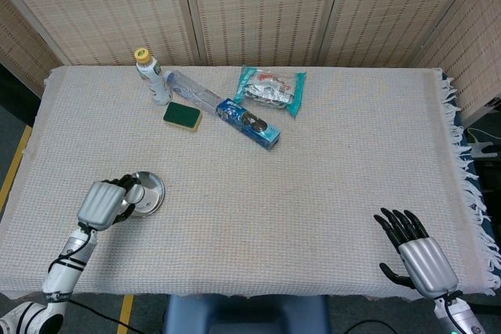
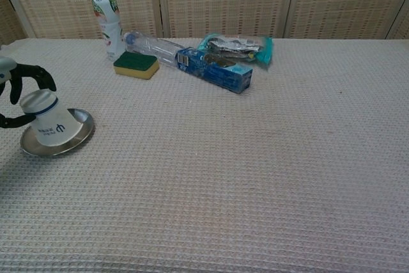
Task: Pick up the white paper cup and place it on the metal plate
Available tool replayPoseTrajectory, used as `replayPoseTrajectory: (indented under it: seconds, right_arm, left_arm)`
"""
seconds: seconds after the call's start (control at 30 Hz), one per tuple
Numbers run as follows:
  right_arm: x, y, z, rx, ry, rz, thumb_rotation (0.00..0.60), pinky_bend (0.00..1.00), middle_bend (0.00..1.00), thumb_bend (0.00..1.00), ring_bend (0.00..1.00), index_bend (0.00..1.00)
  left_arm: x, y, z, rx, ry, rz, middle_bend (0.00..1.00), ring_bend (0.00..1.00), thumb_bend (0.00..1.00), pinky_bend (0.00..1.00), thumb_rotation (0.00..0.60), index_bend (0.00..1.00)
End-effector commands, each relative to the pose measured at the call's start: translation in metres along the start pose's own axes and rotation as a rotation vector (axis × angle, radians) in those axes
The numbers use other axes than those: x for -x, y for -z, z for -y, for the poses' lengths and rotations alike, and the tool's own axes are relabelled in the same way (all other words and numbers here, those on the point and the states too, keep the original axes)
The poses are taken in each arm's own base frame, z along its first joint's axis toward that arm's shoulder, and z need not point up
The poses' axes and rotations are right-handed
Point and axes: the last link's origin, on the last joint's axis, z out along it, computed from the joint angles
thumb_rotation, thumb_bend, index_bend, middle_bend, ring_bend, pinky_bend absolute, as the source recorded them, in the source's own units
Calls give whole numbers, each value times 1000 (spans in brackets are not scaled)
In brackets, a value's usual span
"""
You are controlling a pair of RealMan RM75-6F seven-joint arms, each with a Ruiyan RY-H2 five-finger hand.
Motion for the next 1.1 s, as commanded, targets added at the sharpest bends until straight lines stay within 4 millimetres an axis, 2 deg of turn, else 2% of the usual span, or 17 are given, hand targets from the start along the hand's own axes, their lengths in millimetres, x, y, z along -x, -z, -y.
replayPoseTrajectory:
  seconds: [0.03, 0.2, 0.37, 0.6, 0.7, 0.8, 0.83, 0.87, 0.97, 1.03, 1.1]
  right_arm:
    - [0, 0, 0, -1, -1, -1, 535, 0, 0, 190, 0, 0]
    - [0, 1, 1, -3, 0, -3, 535, 0, 0, 190, 0, 0]
    - [1, 1, 2, -4, 1, -1, 534, 0, 0, 190, 0, 0]
    - [2, 1, 3, -6, 3, 5, 535, 0, 0, 190, 0, 0]
    - [1, 2, 3, -4, 3, 0, 534, 0, 0, 190, 0, 0]
    - [1, 2, 2, 0, 3, -4, 535, 0, 0, 190, 0, 0]
    - [1, 2, 2, 1, 4, -4, 534, 0, 0, 190, 0, 0]
    - [1, 2, 2, 1, 4, -3, 534, 0, 0, 190, 0, 0]
    - [0, 2, 3, 0, 5, -4, 536, 0, 0, 190, 0, 0]
    - [1, 3, 3, 0, 5, -4, 536, 0, 0, 190, 0, 0]
    - [0, 3, 3, 0, 7, -5, 536, 0, 0, 190, 0, 0]
  left_arm:
    - [-5, 13, 18, -54, -20, -16, 629, 514, 420, 632, 600, 467]
    - [1, 34, 46, -145, -47, -6, 629, 514, 420, 632, 600, 466]
    - [19, 50, 73, -238, -81, 26, 629, 514, 420, 631, 600, 466]
    - [34, 50, 80, -253, -111, 47, 625, 514, 416, 606, 600, 460]
    - [37, 49, 78, -242, -110, 60, 600, 510, 409, 603, 600, 387]
    - [40, 50, 78, -236, -94, 101, 416, 382, 401, 581, 600, 138]
    - [38, 50, 76, -231, -71, 108, 292, 290, 394, 540, 600, 42]
    - [37, 51, 76, -227, -55, 108, 200, 221, 390, 495, 600, 4]
    - [30, 55, 74, -217, -15, 100, 38, 62, 373, 369, 600, 0]
    - [25, 58, 73, -214, -7, 79, 1, 7, 368, 324, 600, 0]
    - [19, 63, 71, -210, 3, 49, 0, 0, 366, 317, 600, 0]
